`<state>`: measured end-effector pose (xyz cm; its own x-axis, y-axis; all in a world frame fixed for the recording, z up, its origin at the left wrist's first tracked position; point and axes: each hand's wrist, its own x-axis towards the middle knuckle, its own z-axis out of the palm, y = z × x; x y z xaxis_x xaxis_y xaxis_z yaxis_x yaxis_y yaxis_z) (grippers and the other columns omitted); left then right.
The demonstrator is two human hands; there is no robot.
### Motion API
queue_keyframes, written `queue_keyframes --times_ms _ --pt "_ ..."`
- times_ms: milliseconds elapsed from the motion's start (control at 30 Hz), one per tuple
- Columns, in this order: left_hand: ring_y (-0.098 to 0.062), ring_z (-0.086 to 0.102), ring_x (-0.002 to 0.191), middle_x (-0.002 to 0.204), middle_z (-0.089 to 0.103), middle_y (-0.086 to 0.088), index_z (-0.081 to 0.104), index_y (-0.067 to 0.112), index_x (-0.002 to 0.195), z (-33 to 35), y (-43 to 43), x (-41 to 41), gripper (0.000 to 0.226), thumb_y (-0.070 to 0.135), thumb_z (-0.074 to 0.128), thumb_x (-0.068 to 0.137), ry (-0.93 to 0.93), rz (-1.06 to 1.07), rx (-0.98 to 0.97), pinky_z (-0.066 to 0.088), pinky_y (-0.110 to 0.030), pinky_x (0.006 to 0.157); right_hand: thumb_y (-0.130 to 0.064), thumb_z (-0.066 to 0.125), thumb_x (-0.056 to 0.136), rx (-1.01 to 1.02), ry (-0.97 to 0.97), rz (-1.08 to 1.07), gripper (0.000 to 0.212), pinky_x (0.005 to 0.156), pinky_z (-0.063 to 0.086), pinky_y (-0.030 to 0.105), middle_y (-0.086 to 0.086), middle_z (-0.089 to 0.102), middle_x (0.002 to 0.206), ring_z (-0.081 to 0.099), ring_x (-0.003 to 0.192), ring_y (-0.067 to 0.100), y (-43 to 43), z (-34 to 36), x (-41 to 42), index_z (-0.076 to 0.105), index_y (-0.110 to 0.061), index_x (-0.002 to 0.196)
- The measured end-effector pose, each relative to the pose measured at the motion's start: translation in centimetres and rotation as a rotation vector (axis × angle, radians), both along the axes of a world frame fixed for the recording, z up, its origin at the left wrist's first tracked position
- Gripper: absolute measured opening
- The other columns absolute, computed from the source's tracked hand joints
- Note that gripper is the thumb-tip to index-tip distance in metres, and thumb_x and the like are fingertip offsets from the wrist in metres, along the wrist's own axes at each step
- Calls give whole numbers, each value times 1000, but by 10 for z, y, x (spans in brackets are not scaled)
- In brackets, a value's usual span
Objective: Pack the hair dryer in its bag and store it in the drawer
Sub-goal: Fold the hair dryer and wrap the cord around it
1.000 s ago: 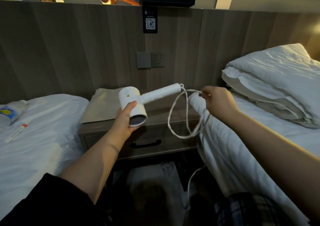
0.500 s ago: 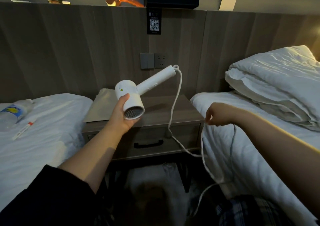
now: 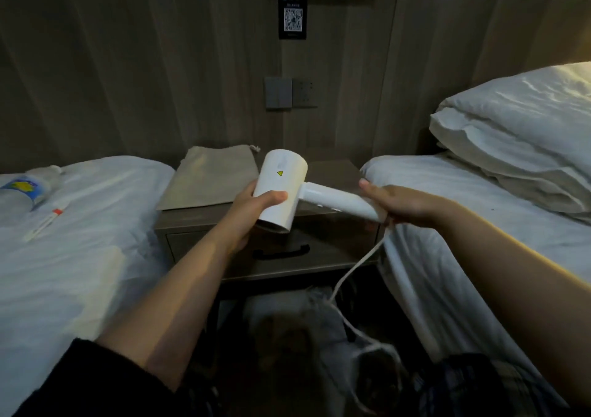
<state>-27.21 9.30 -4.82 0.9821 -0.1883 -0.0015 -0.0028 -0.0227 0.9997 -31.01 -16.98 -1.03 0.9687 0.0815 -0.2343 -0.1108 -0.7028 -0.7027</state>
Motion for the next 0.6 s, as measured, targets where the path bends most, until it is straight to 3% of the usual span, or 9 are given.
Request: queue_keyframes --times_ms 100,233,333,467,533,600 --pt "-24 59 102 118 60 -4 49 26 121 -13 -7 -1 45 21 66 80 12 1 -35 51 -43 89 -61 26 91 -316 -237 45 64 77 37 28 10 62 96 58 87 23 14 -7 7 68 -12 94" --pt "-21 61 104 118 61 -2 49 26 126 -29 -15 -3 58 22 71 73 -11 -16 -72 51 -40 86 -65 32 87 -347 -260 111 64 59 36 26 11 65 66 62 63 20 24 -26 19 55 -14 57" --pt "-21 61 105 117 62 -1 51 26 126 -45 -14 0 68 29 71 62 -24 -15 -87 52 -38 84 -69 36 83 -365 -305 108 67 63 45 38 15 60 57 60 58 25 25 -41 32 50 -10 52" --pt "-20 60 108 121 59 0 45 32 128 -65 -5 7 82 45 75 53 -43 -76 -14 51 -40 88 -70 46 74 -337 -368 54 72 62 49 43 9 47 46 54 51 29 29 -57 40 53 -2 53" --pt "-15 61 102 117 60 2 44 33 123 -70 -2 13 75 44 76 56 -36 -110 25 52 -34 83 -70 48 73 -327 -353 40 74 60 49 42 9 49 46 57 53 31 32 -65 41 57 2 57" --pt "-8 61 93 109 61 5 45 31 118 -72 -1 19 64 34 77 64 -40 -106 51 51 -27 74 -70 49 72 -331 -368 32 67 56 44 38 4 49 46 55 53 26 34 -77 43 54 -7 50"
